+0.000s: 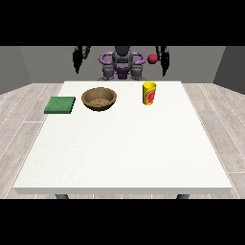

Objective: Pick the cup and pour the ball into the bowl, then pick the bowl and place it on the pad

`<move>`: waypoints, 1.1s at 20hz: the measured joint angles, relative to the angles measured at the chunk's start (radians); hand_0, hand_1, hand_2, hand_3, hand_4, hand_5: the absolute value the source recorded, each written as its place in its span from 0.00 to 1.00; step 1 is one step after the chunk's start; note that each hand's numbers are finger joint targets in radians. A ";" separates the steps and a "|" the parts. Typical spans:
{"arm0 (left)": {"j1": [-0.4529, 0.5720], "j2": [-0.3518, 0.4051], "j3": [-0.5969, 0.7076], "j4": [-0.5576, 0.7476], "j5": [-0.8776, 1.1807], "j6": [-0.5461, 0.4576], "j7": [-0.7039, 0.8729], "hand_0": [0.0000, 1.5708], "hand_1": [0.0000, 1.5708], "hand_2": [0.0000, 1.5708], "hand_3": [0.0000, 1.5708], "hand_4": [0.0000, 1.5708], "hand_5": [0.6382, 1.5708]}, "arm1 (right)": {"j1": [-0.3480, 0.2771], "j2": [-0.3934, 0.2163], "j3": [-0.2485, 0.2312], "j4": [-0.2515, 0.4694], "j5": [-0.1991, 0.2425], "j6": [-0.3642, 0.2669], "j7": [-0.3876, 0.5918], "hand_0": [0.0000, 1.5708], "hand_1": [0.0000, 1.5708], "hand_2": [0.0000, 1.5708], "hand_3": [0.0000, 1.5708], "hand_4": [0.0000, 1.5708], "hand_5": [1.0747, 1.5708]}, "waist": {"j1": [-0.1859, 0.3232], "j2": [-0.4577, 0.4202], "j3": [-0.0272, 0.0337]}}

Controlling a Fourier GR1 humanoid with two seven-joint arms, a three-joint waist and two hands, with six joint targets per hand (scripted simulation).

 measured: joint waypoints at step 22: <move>-0.109 0.072 0.236 -0.090 0.218 -0.088 -0.010 0.00 0.00 0.00 0.00 0.00 0.96 | -0.011 -0.165 -0.211 -0.072 -0.201 0.212 -0.032 0.00 0.00 0.00 0.00 0.00 1.00 | -0.004 0.014 0.0159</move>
